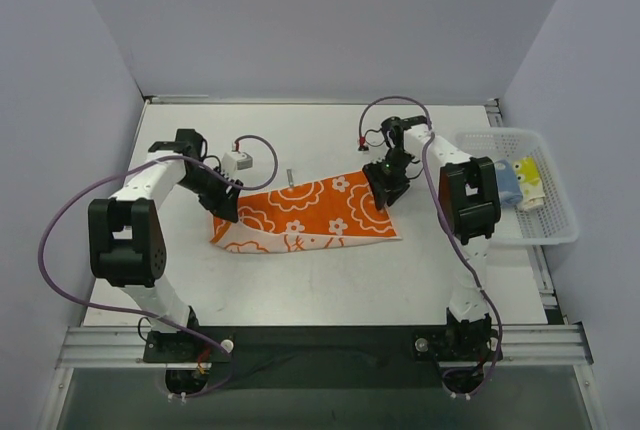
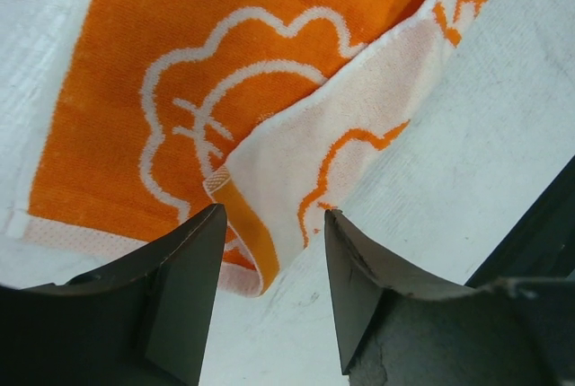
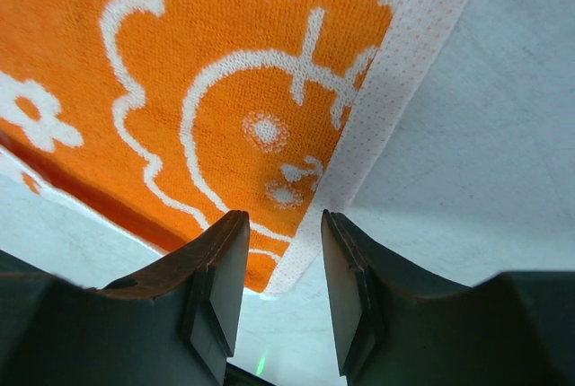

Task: Roll the towels
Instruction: Flatten the towel

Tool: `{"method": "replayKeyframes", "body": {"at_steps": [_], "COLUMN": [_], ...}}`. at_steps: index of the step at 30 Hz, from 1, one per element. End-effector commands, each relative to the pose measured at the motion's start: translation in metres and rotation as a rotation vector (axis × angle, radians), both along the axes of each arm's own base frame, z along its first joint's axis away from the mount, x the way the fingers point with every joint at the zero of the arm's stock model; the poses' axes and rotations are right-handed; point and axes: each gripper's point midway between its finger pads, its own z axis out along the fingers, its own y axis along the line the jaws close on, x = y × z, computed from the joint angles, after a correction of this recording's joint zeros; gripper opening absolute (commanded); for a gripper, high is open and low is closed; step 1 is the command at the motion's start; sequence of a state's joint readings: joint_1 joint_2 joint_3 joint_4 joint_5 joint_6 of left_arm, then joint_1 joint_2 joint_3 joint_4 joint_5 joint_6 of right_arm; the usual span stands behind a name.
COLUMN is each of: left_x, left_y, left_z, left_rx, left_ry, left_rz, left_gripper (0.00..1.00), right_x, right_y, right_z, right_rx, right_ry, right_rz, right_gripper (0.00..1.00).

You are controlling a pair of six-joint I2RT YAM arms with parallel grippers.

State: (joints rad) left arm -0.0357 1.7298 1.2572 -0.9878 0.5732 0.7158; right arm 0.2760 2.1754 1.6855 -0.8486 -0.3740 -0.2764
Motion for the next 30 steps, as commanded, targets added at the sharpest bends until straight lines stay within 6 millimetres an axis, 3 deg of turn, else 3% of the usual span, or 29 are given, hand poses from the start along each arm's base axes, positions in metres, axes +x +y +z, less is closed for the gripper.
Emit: {"method": "replayKeyframes", "body": {"at_steps": [1,6,12,15,19,23,25,30], "left_x": [0.025,0.031,0.016,0.010,-0.003,-0.040,-0.060,-0.122], "left_y": [0.004,0.007,0.001,-0.006,-0.008,-0.005,-0.002,0.018], "left_z": [0.016,-0.003,-0.008,-0.006,0.005,0.024,0.023,0.025], "left_rx": [0.025,0.051,0.028,-0.013,-0.040,-0.039,-0.033,-0.003], "left_ry": [-0.085,-0.022,0.035,0.066,0.067,0.016,0.015,0.086], "left_rz": [0.036,0.057,0.000,-0.010,-0.066,-0.220,-0.317,-0.532], "left_gripper": [0.58,0.57,0.46,0.36,0.13,0.05,0.00,0.00], "right_x": [0.009,0.020,0.022,0.020,0.017,0.014,0.014,0.012], "right_y": [0.011,0.015,0.018,0.017,0.014,0.010,0.009,0.007], "right_z": [0.033,0.028,0.015,0.009,0.003,0.001,0.000,0.004], "right_rx": [0.044,0.040,0.016,0.004,-0.022,-0.045,-0.049,-0.052], "right_ry": [-0.050,-0.057,-0.038,-0.022,-0.005,0.001,0.003,0.002], "right_rz": [-0.015,-0.017,-0.014,-0.016,-0.029,-0.032,-0.032,-0.026], "right_gripper": [0.39,0.39,0.39,0.39,0.39,0.39,0.39,0.39]}}
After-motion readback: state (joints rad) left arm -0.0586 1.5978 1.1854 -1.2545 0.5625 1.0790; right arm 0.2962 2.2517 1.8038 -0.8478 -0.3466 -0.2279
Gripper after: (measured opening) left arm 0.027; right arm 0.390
